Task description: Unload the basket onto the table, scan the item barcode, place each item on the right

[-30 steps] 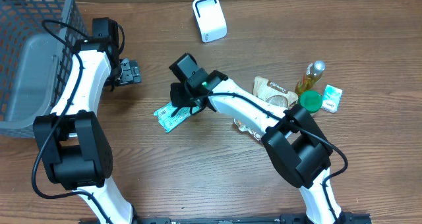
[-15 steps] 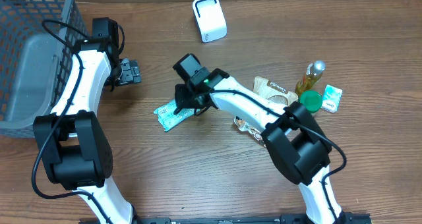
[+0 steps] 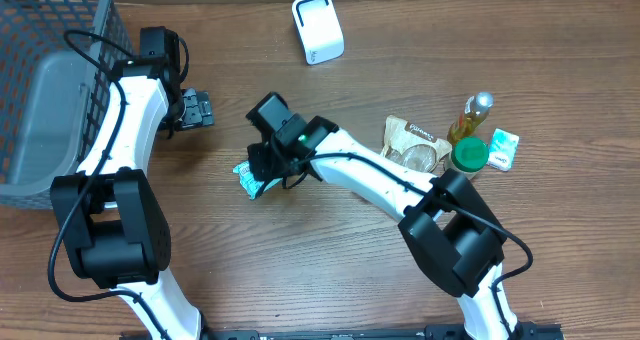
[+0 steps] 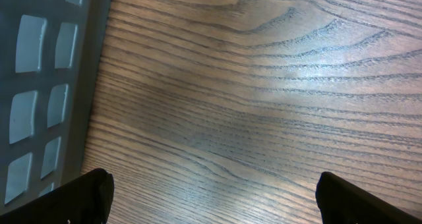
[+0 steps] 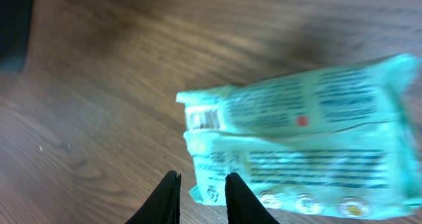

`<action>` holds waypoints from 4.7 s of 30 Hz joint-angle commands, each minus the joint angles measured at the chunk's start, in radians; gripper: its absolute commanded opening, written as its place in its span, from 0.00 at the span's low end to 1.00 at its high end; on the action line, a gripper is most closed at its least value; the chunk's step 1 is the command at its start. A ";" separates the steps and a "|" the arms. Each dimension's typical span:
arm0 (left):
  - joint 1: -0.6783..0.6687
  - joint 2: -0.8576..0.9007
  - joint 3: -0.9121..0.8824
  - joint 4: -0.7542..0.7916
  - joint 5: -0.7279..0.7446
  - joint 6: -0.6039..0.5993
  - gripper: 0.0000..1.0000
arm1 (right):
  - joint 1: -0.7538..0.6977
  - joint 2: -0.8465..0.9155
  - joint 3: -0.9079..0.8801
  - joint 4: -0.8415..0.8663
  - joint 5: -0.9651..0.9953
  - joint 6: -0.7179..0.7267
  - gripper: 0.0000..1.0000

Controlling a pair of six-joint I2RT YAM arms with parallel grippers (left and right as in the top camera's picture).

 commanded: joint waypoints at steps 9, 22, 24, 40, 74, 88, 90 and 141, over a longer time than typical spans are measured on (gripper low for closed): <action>0.010 0.003 0.015 0.002 -0.013 0.018 0.99 | 0.065 -0.014 -0.102 0.208 -0.004 -0.060 0.19; 0.010 0.003 0.015 0.002 -0.013 0.018 1.00 | 0.076 0.056 -0.108 0.239 0.067 -0.058 0.15; 0.010 0.003 0.015 0.002 -0.013 0.018 1.00 | 0.076 0.056 -0.108 0.234 0.087 -0.059 0.15; 0.010 0.003 0.015 0.001 -0.013 0.018 1.00 | -0.015 0.054 -0.103 0.161 0.064 -0.037 0.10; 0.010 0.003 0.015 0.002 -0.013 0.018 1.00 | -0.245 -0.027 -0.020 -0.008 0.135 -0.086 0.58; 0.010 0.003 0.015 0.002 -0.013 0.018 1.00 | -0.240 -0.025 -0.021 -0.060 0.134 -0.107 0.61; 0.010 0.003 0.015 0.002 -0.013 0.018 1.00 | -0.236 -0.025 -0.021 -0.072 0.132 -0.107 0.61; 0.010 0.003 0.015 0.002 -0.013 0.018 0.99 | -0.230 -0.023 -0.041 -0.063 -0.056 -0.189 0.79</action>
